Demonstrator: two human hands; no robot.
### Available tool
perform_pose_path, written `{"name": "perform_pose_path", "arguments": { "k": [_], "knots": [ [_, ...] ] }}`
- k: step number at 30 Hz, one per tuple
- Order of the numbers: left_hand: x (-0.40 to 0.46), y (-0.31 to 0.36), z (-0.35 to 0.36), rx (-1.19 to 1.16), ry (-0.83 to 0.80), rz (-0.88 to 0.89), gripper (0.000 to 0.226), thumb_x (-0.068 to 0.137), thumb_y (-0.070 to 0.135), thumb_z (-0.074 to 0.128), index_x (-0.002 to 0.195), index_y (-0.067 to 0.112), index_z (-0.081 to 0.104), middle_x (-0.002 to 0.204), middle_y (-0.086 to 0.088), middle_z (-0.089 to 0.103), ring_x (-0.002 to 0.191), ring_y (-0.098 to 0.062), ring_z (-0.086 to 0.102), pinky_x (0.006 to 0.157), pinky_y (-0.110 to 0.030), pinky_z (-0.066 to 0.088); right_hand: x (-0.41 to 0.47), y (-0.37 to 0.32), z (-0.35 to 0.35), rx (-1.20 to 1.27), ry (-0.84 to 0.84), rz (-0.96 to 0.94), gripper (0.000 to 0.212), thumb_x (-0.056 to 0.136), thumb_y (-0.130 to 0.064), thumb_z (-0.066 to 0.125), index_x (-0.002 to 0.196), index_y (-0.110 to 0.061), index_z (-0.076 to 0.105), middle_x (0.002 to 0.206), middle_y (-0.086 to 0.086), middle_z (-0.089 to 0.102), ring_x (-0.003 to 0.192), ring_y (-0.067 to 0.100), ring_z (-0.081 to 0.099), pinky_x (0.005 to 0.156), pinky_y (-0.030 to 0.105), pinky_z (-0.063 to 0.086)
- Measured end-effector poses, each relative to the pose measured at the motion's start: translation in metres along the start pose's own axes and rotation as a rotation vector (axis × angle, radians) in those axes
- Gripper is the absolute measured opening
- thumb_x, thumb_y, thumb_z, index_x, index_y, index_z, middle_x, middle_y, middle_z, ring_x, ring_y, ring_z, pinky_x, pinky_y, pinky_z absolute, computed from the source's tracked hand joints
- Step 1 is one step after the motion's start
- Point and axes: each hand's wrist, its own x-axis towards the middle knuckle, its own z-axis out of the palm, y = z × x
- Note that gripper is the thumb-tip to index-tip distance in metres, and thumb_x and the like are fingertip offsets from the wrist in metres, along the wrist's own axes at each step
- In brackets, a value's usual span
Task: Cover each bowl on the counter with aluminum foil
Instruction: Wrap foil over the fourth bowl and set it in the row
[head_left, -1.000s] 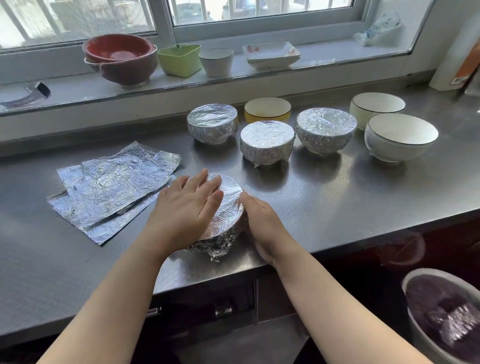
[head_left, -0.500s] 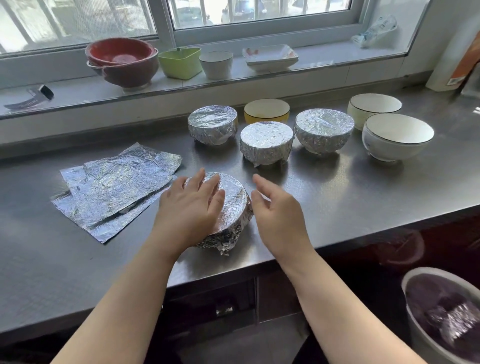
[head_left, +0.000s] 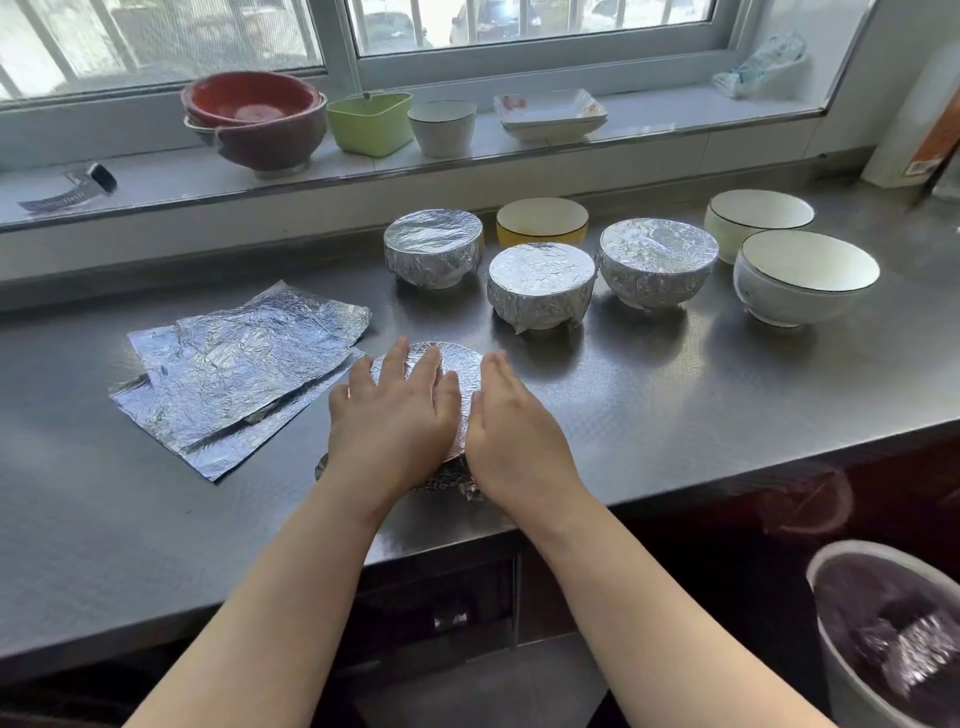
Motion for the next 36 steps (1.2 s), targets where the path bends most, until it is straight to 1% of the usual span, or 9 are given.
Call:
{"name": "perform_pose_path", "arguments": {
  "k": [7, 10, 14, 16, 20, 23, 26, 31, 36],
  "knots": [
    [0.0, 0.001, 0.0, 0.007, 0.002, 0.002, 0.054, 0.1, 0.051, 0.016, 0.152, 0.037, 0.022, 0.163, 0.003, 0.014, 0.146, -0.033, 0.014, 0.114, -0.052, 0.017, 0.01, 0.002, -0.006, -0.05, 0.001, 0.05, 0.048, 0.102, -0.019, 0.032, 0.15, -0.014, 0.031, 0.159, -0.002, 0.028, 0.14, 0.021, 0.036, 0.103, 0.032, 0.035],
    [0.0, 0.0, 0.0, 0.011, 0.003, 0.004, 0.054, 0.1, 0.05, 0.015, 0.152, 0.036, 0.022, 0.163, 0.003, 0.014, 0.146, -0.033, 0.014, 0.114, -0.052, 0.018, 0.013, 0.005, -0.005, 0.019, 0.015, 0.077, 0.048, 0.103, -0.018, 0.032, 0.151, -0.017, 0.031, 0.157, -0.004, 0.033, 0.14, 0.018, 0.036, 0.107, 0.033, 0.033],
    [0.0, 0.0, -0.002, -0.017, -0.013, 0.012, 0.058, 0.098, 0.057, 0.015, 0.152, 0.037, 0.023, 0.163, 0.003, 0.014, 0.147, -0.031, 0.012, 0.115, -0.051, 0.016, 0.011, 0.012, -0.001, 0.282, 0.046, 0.117, 0.046, 0.104, -0.016, 0.032, 0.15, -0.02, 0.036, 0.155, -0.005, 0.038, 0.142, 0.011, 0.033, 0.116, 0.03, 0.027],
    [0.0, -0.006, -0.006, -0.029, -0.034, 0.043, 0.068, 0.093, 0.07, 0.016, 0.152, 0.038, 0.024, 0.163, 0.004, 0.014, 0.147, -0.029, 0.012, 0.115, -0.049, 0.017, 0.009, 0.014, 0.0, 0.379, 0.057, 0.127, 0.045, 0.105, -0.017, 0.033, 0.149, -0.02, 0.037, 0.153, -0.006, 0.04, 0.142, 0.009, 0.034, 0.117, 0.028, 0.026],
    [-0.005, -0.03, -0.014, -0.13, -0.042, 0.169, 0.107, 0.066, 0.092, 0.007, 0.153, 0.033, 0.024, 0.162, 0.009, 0.017, 0.144, -0.022, 0.017, 0.114, -0.042, 0.021, 0.008, 0.018, -0.001, 0.51, 0.05, 0.143, 0.043, 0.105, -0.017, 0.036, 0.147, -0.021, 0.041, 0.15, -0.007, 0.044, 0.138, 0.006, 0.037, 0.116, 0.025, 0.027],
    [-0.007, -0.04, -0.009, -0.258, -0.015, 0.212, 0.123, 0.053, 0.103, 0.01, 0.154, 0.032, 0.024, 0.162, 0.006, 0.019, 0.146, -0.02, 0.015, 0.117, -0.041, 0.015, 0.007, 0.016, 0.001, 0.502, 0.043, 0.147, 0.044, 0.105, -0.017, 0.034, 0.149, -0.022, 0.037, 0.151, -0.007, 0.042, 0.139, 0.006, 0.036, 0.11, 0.019, 0.025],
    [-0.006, -0.045, -0.01, -0.326, -0.036, 0.243, 0.128, 0.046, 0.105, 0.022, 0.153, 0.035, 0.025, 0.162, 0.003, 0.016, 0.148, -0.021, 0.014, 0.118, -0.042, 0.012, 0.006, 0.014, 0.004, 0.481, 0.023, 0.141, 0.046, 0.106, -0.018, 0.03, 0.151, -0.022, 0.031, 0.155, -0.007, 0.035, 0.142, 0.007, 0.03, 0.108, 0.016, 0.02],
    [-0.006, -0.059, -0.018, -0.449, -0.163, 0.306, 0.122, 0.043, 0.086, 0.062, 0.151, 0.046, 0.021, 0.161, 0.02, 0.002, 0.147, -0.003, 0.003, 0.118, -0.038, 0.013, 0.005, 0.012, 0.006, 0.43, -0.014, 0.111, 0.051, 0.107, -0.026, 0.028, 0.155, -0.019, 0.017, 0.162, -0.005, 0.02, 0.147, 0.007, 0.016, 0.116, 0.02, 0.012],
    [-0.005, -0.066, -0.02, -0.438, -0.228, 0.361, 0.125, 0.044, 0.081, 0.07, 0.15, 0.054, 0.01, 0.158, 0.029, -0.01, 0.145, 0.005, -0.007, 0.116, -0.032, 0.011, 0.008, 0.008, 0.011, 0.335, -0.027, 0.075, 0.06, 0.105, -0.039, 0.027, 0.156, -0.015, 0.007, 0.164, -0.001, 0.01, 0.149, 0.01, 0.007, 0.108, 0.016, 0.006]
  ]
}}
